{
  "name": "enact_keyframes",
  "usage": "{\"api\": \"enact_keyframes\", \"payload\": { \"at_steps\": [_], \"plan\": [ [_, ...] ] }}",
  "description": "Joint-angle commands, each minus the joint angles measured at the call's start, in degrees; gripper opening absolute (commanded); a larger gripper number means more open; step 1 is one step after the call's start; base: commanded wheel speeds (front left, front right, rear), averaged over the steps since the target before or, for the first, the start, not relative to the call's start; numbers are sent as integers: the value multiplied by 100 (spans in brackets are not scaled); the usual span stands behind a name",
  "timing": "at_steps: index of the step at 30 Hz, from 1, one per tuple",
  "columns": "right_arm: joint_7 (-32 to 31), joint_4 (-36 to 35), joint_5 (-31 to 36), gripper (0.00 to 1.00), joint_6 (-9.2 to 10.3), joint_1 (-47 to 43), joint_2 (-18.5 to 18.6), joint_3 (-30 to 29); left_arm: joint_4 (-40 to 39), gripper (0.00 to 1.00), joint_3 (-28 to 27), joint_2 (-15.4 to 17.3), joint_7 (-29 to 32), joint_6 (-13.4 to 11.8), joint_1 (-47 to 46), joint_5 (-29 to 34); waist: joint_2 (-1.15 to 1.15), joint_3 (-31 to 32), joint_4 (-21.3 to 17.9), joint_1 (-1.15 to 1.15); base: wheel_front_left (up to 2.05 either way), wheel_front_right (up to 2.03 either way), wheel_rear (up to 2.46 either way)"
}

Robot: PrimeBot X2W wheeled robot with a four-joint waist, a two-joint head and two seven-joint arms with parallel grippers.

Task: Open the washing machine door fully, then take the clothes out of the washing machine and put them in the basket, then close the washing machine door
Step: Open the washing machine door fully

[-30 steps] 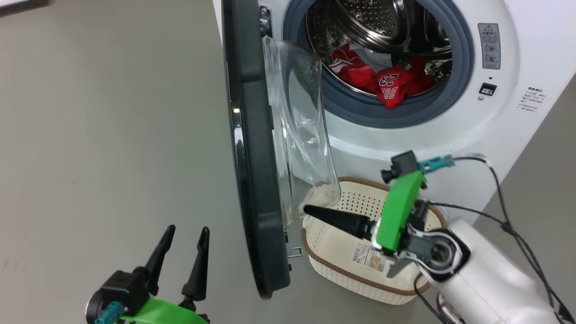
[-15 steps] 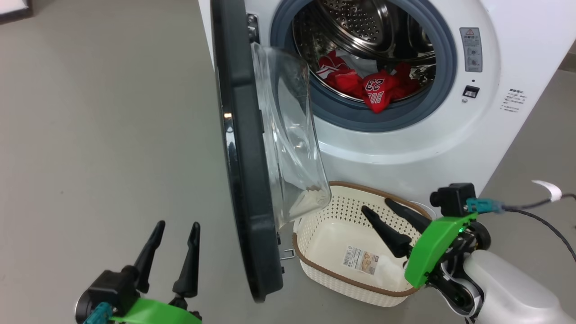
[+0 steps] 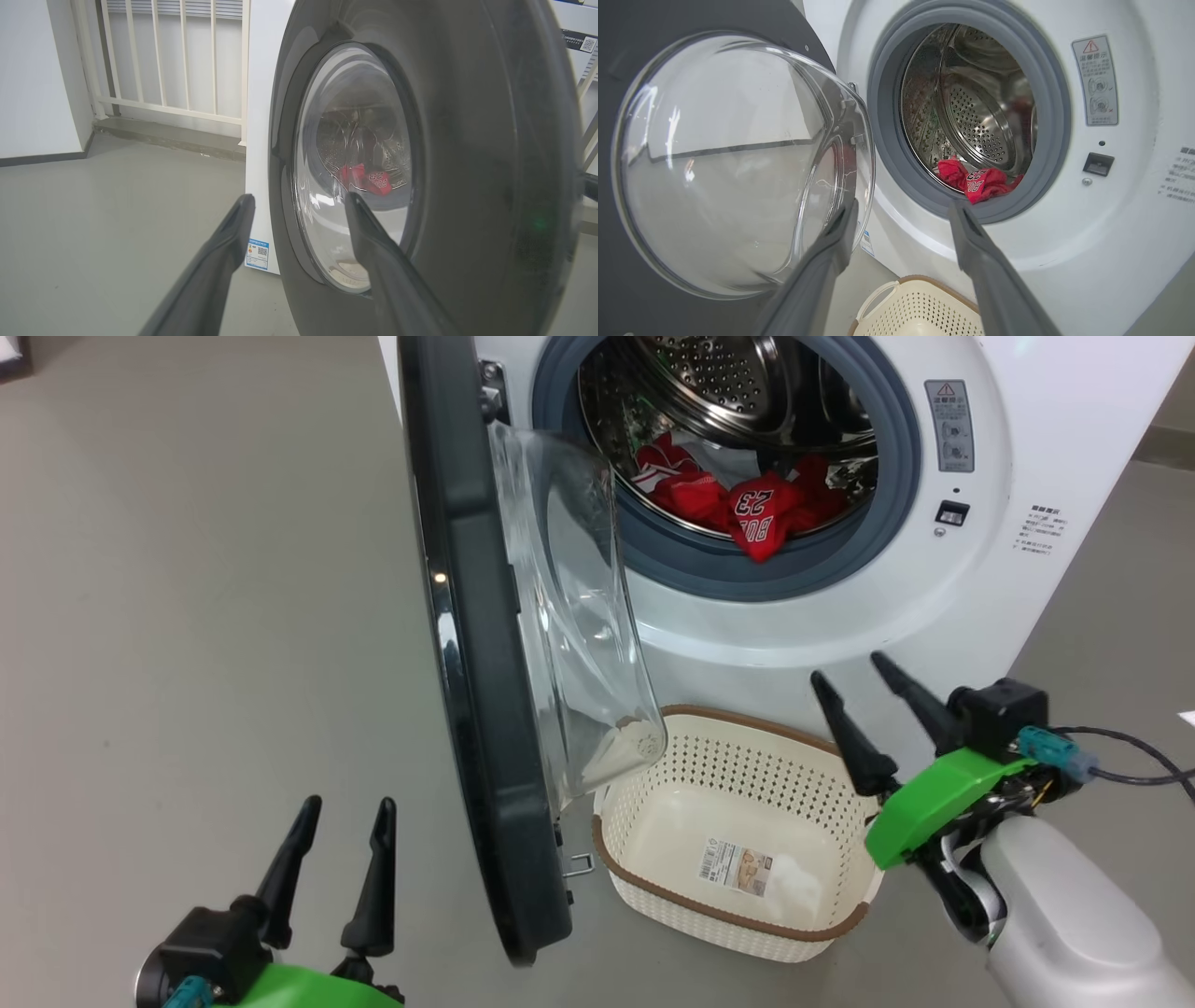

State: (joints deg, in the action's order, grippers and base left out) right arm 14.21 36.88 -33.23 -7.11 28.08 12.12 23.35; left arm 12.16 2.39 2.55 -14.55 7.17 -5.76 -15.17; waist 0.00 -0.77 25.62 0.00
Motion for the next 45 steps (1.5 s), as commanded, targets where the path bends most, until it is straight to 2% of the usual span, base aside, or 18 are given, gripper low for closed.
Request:
{"api": "enact_keyframes", "payload": {
  "at_steps": [1,5,10,23,41,42,43,44,45],
  "plan": [
    [76,-220,261,100,-37,-172,-102,-134,-164,100,-192,52,-45,32,-41,43,0,-6,-4,0,0,0,0],
    [77,-758,1240,100,-37,-645,-488,-1048,-158,100,-178,45,-45,32,-45,44,0,-16,-3,0,0,0,0],
    [78,-1104,1789,100,-37,-1101,-787,-1565,-151,100,-165,40,-45,32,-60,47,0,-10,13,0,0,0,0],
    [78,-1214,1925,100,-37,-1530,-919,-1731,-146,100,-158,35,-45,32,-22,211,0,63,37,0,0,0,0],
    [79,-1105,1808,100,-37,-1678,-924,-1835,-47,100,-266,33,-45,32,34,-38,0,127,6,0,0,0,0],
    [79,-1097,1801,100,-37,-1681,-924,-1825,-38,81,-276,33,-45,32,29,-32,0,132,5,0,0,0,0],
    [79,-1086,1790,100,-37,-1682,-924,-1816,-33,48,-289,33,-45,32,21,-21,0,136,4,0,0,0,0],
    [79,-1077,1779,100,-37,-1683,-924,-1810,-36,29,-300,33,-45,32,8,-28,0,140,5,0,0,0,0],
    [79,-1070,1770,100,-37,-1683,-924,-1809,-67,0,-310,33,-45,32,-12,-61,0,142,7,0,0,0,0]
  ]
}}
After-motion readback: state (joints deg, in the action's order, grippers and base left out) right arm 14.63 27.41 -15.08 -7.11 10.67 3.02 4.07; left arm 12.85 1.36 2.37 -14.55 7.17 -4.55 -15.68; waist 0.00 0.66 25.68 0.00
